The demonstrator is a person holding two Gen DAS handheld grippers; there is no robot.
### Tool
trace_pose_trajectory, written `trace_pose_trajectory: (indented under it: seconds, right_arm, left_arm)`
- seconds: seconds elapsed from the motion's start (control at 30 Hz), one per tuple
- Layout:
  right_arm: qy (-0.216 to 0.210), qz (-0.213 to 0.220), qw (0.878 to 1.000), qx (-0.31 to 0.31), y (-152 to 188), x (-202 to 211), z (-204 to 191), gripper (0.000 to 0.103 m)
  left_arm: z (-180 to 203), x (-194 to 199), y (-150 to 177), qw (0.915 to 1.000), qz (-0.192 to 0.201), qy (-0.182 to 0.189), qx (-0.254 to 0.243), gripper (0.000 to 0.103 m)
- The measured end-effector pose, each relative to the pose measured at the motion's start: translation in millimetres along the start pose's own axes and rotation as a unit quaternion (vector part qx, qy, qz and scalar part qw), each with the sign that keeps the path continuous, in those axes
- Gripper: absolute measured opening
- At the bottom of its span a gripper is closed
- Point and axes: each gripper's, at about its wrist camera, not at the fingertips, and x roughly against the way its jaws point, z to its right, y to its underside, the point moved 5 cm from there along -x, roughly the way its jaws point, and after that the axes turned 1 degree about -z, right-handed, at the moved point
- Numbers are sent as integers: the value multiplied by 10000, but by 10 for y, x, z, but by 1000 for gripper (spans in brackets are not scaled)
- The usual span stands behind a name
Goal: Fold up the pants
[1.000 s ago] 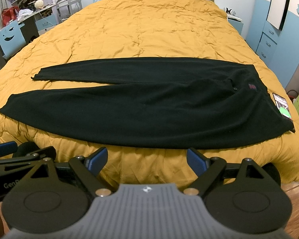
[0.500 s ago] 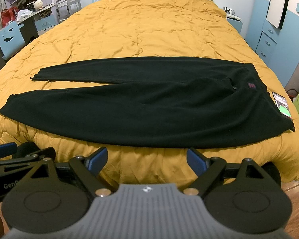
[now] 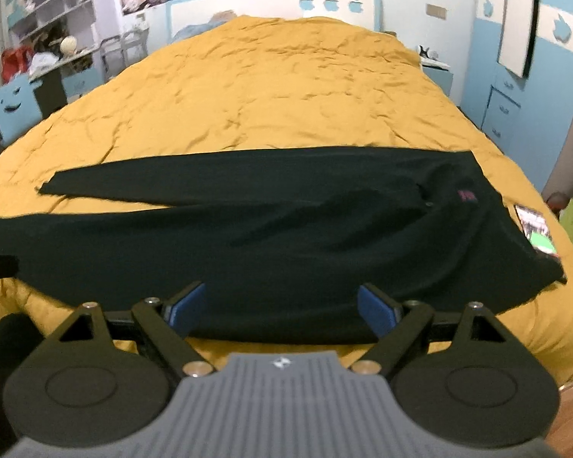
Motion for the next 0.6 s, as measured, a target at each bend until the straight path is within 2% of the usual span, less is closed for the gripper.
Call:
trace_pose_trajectory:
  seconds: [0.17,0.23,0.3,0.47,0.6]
  right_arm:
    - [-258,322,9967,-695,51,-177,568,82]
    - [-148,282,9957,-866,87,-262,795,83]
    - [140,242,9939,-1065,133,-341,1056,82]
    - [425,326,9870,-1516,270,-407,1672,82]
    - [654,623,9786,-1848,271,-374,2067,82]
  left_arm:
    - [-307,-238,-24,9996,-78,-168,217,87]
    - [-461,-334,-27,9988,-82,-156,456,87]
    - [-632,-435,-24,9966,-170,-94,804,88]
    - [-1080,-668,38,9812,-227,316,1893,87]
    - [-1403,-757,86,9662,-143,342,2550,87]
